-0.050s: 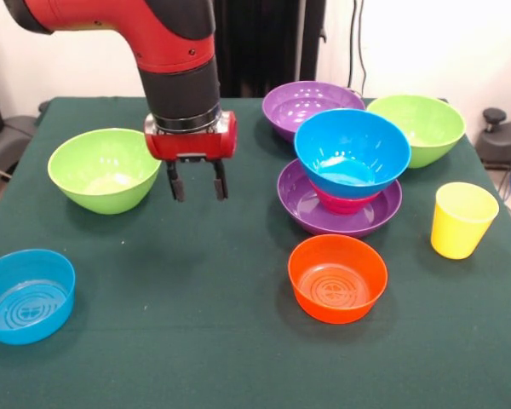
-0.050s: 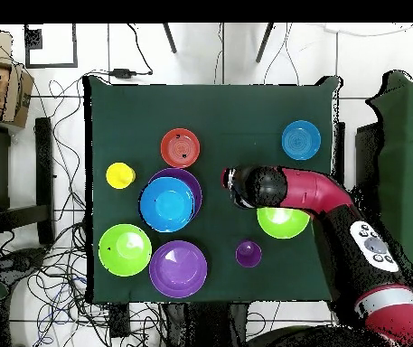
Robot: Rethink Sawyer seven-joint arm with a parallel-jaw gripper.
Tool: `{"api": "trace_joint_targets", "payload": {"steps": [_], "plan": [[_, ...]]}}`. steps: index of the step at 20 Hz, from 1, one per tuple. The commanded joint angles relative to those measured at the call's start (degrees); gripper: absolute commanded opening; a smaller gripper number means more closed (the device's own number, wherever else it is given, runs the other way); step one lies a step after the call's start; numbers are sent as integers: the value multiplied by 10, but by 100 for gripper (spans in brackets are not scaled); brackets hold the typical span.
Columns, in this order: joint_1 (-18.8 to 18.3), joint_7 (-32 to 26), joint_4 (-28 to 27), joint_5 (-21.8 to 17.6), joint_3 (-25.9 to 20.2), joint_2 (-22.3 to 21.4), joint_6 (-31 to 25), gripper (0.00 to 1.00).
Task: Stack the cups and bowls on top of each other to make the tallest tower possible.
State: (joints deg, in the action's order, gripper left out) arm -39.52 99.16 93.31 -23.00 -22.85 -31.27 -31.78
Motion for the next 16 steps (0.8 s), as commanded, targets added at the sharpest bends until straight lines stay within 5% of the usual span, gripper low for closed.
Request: {"api": "trace_joint_targets", "payload": {"steps": [1, 16], "plan": [[-16, -76, 7, -25, -42, -36, -27, 100], [-24, -85, -16, -37, -53, -25, -43, 100]]}}
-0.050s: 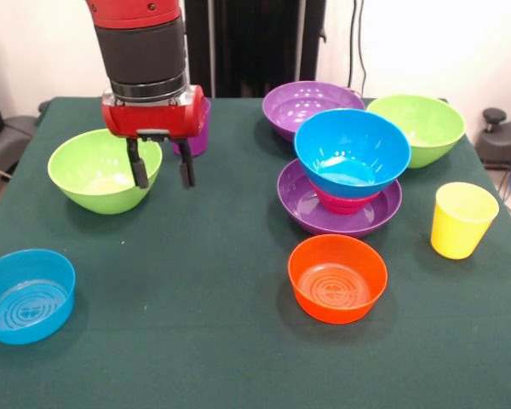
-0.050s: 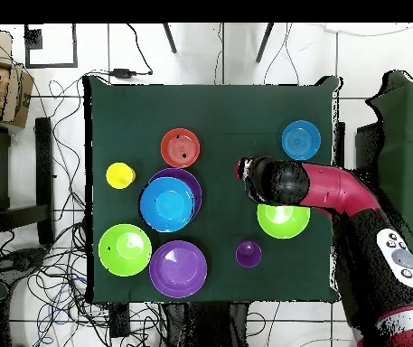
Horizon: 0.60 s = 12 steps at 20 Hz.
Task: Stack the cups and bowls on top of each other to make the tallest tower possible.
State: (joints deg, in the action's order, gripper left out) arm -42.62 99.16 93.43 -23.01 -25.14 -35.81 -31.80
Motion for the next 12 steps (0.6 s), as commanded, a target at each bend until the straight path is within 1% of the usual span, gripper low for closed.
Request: {"api": "trace_joint_targets", "payload": {"steps": [1, 7, 12], "plan": [[7, -86, -21, -37, -31, 22, -45, 100], [3, -90, -21, -43, -31, 28, -41, 100], [-22, -104, 21, -46, -33, -3, -40, 100]]}}
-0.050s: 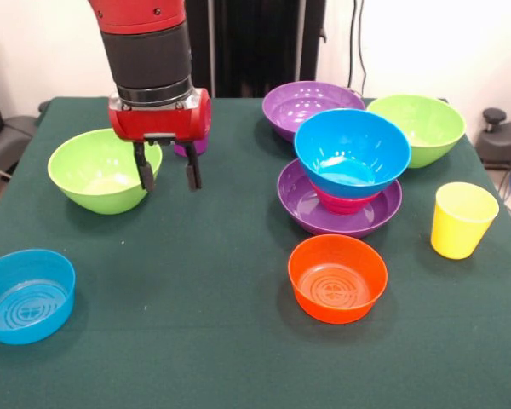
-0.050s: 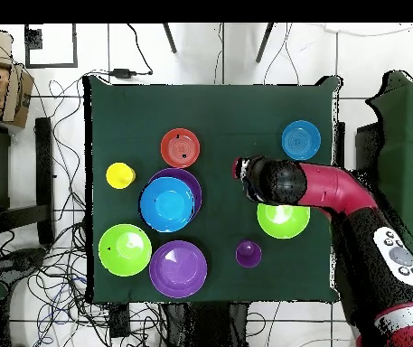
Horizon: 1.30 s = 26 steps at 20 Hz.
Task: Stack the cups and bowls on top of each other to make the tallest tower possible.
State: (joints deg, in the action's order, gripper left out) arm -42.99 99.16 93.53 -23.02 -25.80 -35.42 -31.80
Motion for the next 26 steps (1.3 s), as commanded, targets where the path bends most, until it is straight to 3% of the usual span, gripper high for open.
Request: {"api": "trace_joint_targets", "payload": {"steps": [1, 10, 19, 26], "plan": [[-24, -108, 29, -44, -28, -17, -44, 100], [-46, -100, 80, -42, -38, -63, -48, 100], [-44, -94, 71, -51, -39, -50, -40, 100], [-27, -127, -21, -53, -55, 16, -70, 100]]}}
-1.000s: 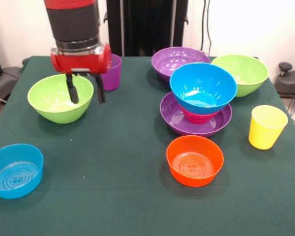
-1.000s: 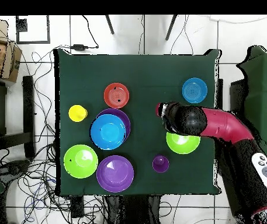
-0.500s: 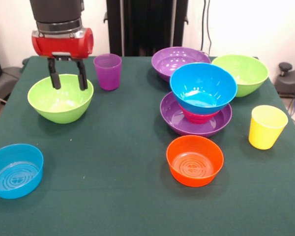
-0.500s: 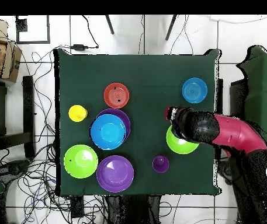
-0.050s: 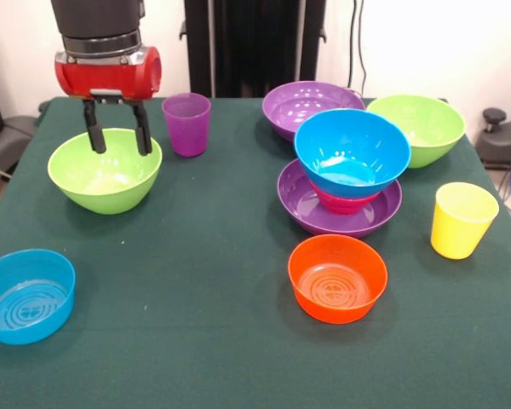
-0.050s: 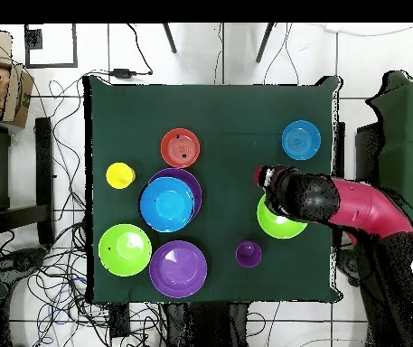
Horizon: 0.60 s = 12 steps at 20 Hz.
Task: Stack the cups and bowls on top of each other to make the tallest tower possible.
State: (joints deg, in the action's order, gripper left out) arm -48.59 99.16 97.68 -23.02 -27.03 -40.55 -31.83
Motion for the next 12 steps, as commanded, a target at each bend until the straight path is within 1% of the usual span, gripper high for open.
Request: {"api": "trace_joint_targets", "payload": {"steps": [1, 4, 6, 8, 10, 12], "plan": [[33, -135, -83, -52, -46, 79, -81, 100], [49, -161, -159, -44, -54, 118, -139, 100], [57, -208, -238, -44, -70, 160, -187, 100], [60, -233, -281, -48, -81, 183, -208, 100], [67, -281, -362, -54, -96, 222, -259, 100], [70, -307, -408, -59, -106, 242, -292, 100]]}}
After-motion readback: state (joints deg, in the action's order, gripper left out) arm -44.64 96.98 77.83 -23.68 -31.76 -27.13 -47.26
